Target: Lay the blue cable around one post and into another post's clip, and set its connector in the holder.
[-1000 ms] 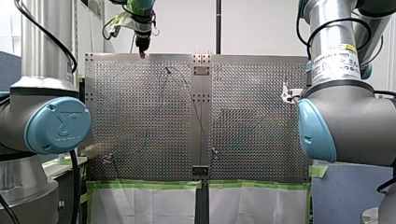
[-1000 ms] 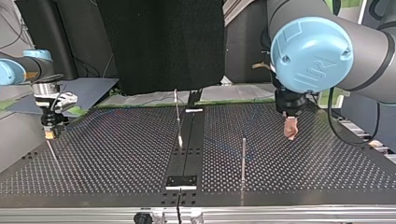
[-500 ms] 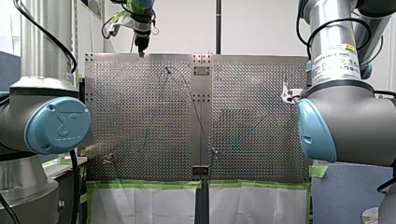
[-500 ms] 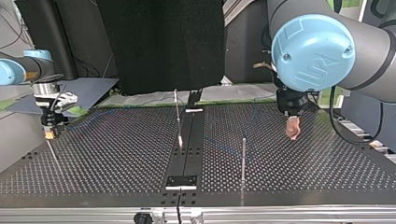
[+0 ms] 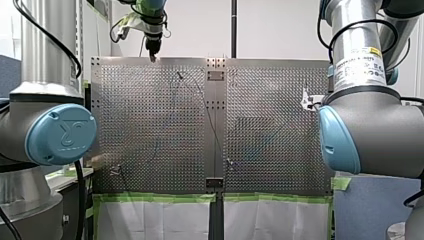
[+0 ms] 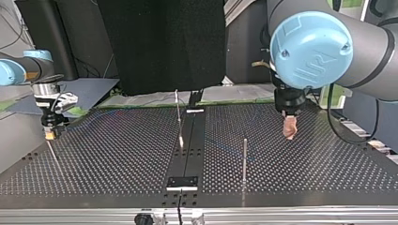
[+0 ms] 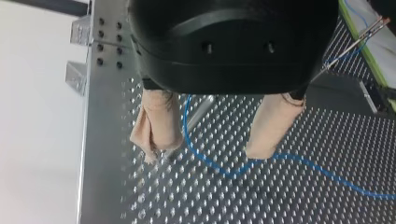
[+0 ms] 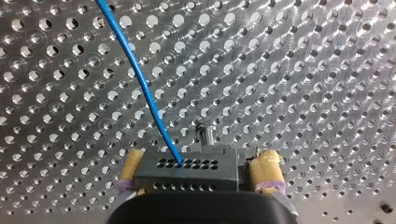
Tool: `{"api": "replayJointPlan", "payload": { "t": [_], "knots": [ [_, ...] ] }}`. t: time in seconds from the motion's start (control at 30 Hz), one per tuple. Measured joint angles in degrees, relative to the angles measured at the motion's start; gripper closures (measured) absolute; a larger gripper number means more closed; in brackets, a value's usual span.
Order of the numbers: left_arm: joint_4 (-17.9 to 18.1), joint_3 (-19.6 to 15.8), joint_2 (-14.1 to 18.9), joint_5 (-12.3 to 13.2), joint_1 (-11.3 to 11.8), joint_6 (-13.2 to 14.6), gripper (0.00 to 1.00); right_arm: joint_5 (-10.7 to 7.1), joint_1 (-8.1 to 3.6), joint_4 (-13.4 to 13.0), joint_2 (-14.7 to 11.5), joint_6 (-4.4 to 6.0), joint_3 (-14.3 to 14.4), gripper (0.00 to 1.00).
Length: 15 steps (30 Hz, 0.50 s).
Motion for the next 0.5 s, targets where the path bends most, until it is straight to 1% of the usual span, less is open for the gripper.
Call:
{"api": "replayJointPlan", "payload": {
  "t": [0.13, 0.23, 0.5],
  "knots": [
    [1.6, -1.6, 0.1, 1.6, -1.2, -0.3, 0.0, 0.0, 0.0, 0.0, 0.0, 0.0, 0.0, 0.02],
    [3.0, -3.0, 0.1, 3.1, -2.5, -1.4, 0.0, 0.0, 0.0, 0.0, 0.0, 0.0, 0.0, 0.02],
    [7.5, -7.5, -0.3, 7.6, -6.9, -5.8, 0.0, 0.0, 0.0, 0.0, 0.0, 0.0, 0.0, 0.02]
  ]
}}
